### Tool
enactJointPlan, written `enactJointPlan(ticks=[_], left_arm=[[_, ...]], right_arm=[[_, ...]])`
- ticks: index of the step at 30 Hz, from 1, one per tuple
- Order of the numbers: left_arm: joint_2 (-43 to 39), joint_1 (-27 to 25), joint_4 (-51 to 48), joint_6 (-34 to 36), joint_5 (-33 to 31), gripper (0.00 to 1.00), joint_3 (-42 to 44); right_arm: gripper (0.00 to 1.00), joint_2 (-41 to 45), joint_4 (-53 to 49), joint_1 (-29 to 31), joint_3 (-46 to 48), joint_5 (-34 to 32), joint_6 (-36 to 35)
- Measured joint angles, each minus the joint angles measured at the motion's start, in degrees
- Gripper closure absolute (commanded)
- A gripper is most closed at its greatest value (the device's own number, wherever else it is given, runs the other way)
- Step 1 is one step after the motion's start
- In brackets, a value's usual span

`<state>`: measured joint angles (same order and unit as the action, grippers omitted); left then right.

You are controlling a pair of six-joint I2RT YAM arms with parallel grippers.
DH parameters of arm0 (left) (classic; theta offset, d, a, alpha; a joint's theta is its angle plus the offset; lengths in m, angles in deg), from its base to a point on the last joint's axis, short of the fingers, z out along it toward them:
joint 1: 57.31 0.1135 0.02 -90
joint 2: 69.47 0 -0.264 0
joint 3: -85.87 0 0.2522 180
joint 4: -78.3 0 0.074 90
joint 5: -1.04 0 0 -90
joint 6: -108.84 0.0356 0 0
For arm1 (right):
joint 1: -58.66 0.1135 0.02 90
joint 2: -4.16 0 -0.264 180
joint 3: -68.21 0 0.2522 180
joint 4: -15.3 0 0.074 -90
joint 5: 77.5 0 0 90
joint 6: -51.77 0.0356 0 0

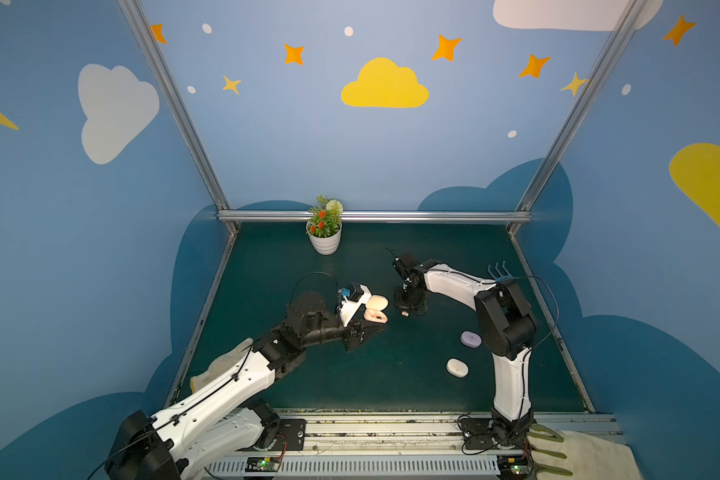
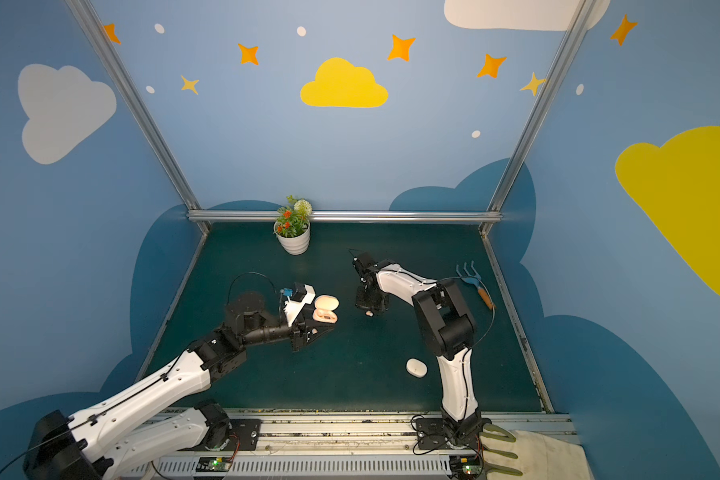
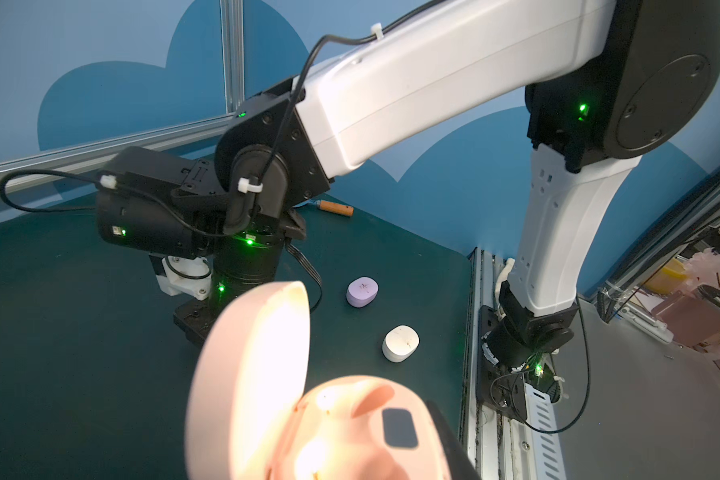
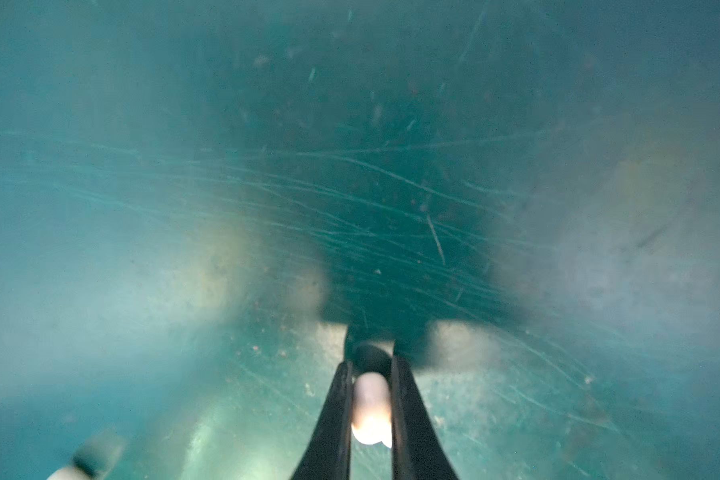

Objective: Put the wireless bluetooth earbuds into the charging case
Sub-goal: 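Lift the earbud with the right gripper and carry it to the open case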

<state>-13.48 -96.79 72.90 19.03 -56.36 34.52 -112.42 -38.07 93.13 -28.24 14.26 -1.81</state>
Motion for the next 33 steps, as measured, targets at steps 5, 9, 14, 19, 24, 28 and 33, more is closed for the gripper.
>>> enactJointPlan(ticks=[5, 9, 14, 19, 24, 28, 33], left_arm=[[0.04, 0.0, 0.87, -0.02, 0.07, 0.9, 1.01], [0.11, 0.0, 1.95, -0.02, 0.26, 0.9, 1.97], [0.5, 0.0, 4.13, -0.5, 1.22, 0.9, 2.03], [1.86, 0.0, 7.39, -1.6, 2.82, 0.9, 2.14], [3.06, 0.0, 9.53, -1.31, 4.44, 0.9, 2.14], [4.33, 0.0, 12.26, -1.05, 5.55, 0.9, 2.14], [8.04, -0.07, 19.02, -1.44, 6.88, 0.9, 2.14]], right_arm=[[0.89, 4.42, 3.37, -0.33, 6.47, 3.02, 0.42], [0.9, 10.54, 6.51, -0.59, 12.11, 6.49, 0.7], [0.9, 20.55, 10.23, -0.92, 17.33, 11.34, 0.85], [0.9, 31.76, 11.72, -1.64, 20.39, 16.28, 0.83], [0.91, 41.53, 10.88, -2.93, 20.48, 21.09, 0.72], [0.91, 49.4, 8.72, -4.04, 20.37, 24.2, 0.57], [0.92, 55.91, 5.01, -4.74, 18.25, 27.96, 0.31]])
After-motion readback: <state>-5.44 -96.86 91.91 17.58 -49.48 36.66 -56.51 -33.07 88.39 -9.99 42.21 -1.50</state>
